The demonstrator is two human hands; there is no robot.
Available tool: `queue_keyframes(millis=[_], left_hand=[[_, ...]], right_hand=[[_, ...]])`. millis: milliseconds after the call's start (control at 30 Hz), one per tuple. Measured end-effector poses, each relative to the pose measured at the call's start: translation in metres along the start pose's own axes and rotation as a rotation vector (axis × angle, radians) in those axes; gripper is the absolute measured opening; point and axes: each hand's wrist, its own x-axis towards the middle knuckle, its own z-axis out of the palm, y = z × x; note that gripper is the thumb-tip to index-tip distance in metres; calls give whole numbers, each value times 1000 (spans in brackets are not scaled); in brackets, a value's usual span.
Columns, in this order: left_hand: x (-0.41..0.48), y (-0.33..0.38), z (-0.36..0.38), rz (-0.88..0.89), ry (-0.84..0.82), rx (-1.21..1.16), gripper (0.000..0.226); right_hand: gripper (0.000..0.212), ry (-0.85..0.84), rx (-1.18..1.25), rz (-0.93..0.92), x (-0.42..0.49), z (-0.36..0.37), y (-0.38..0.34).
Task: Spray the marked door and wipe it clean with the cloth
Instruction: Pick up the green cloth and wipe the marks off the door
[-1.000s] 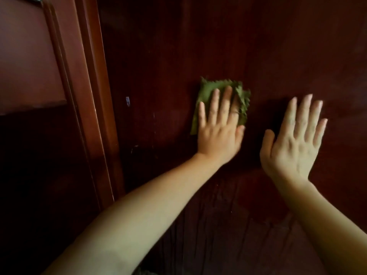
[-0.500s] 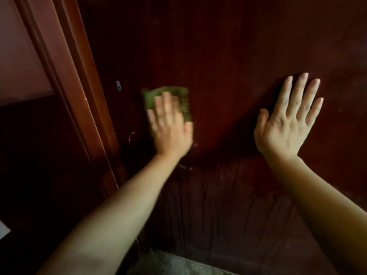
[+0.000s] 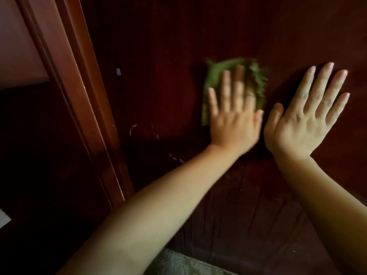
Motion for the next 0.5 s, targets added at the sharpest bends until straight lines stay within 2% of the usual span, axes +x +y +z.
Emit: queue_keyframes(millis=[200,367,500], left_hand=[[-40,8,20,202,-40,89,64],[-110,-29,52,355,-49,139,59],[-129,-76,61,393,-48,184,68]], right_hand=[[67,-32,267,-67,-45,-17,24],[66,-161,209,-4,-123,12,15],[65,-60,154,104,-129,39,-4]])
